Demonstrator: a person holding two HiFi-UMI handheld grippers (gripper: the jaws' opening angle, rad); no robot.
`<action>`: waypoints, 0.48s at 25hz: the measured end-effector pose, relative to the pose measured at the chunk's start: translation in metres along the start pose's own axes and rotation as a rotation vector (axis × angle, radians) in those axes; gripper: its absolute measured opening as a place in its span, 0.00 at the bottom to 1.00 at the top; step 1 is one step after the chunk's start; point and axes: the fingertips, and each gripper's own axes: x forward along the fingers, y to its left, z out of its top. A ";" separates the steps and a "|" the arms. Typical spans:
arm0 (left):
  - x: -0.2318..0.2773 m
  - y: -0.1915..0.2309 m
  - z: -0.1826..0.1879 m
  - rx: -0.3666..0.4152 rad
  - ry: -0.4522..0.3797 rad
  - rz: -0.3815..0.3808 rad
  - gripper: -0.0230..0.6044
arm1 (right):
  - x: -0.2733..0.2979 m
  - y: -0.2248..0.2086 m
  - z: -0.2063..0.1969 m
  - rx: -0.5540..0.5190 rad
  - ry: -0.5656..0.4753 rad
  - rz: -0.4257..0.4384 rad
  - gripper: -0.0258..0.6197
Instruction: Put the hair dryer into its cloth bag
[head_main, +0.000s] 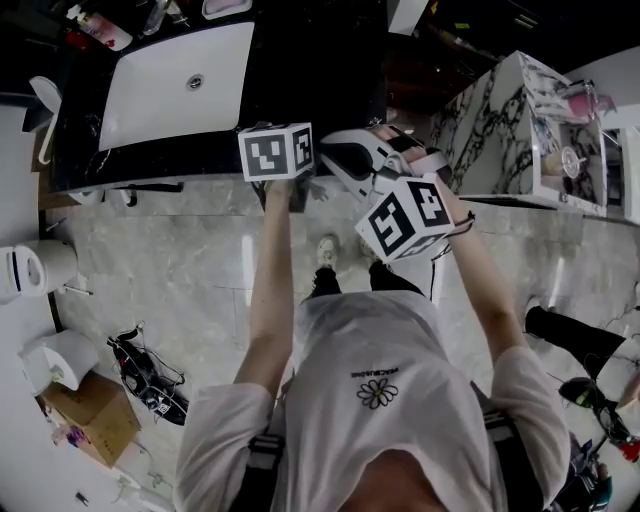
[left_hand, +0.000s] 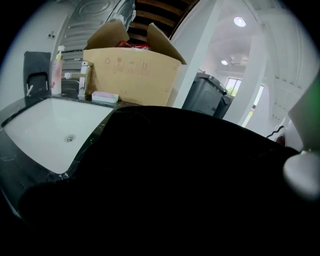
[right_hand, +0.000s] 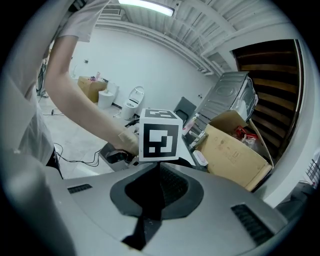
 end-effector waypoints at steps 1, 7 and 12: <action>0.002 0.001 0.000 0.016 0.007 0.012 0.42 | 0.001 0.000 -0.002 -0.001 0.006 0.001 0.07; 0.006 0.001 0.001 0.054 0.002 0.040 0.44 | 0.002 -0.001 -0.010 0.019 0.021 -0.002 0.07; -0.017 0.003 0.007 0.021 -0.144 0.073 0.57 | 0.001 -0.002 -0.011 0.017 0.023 -0.012 0.07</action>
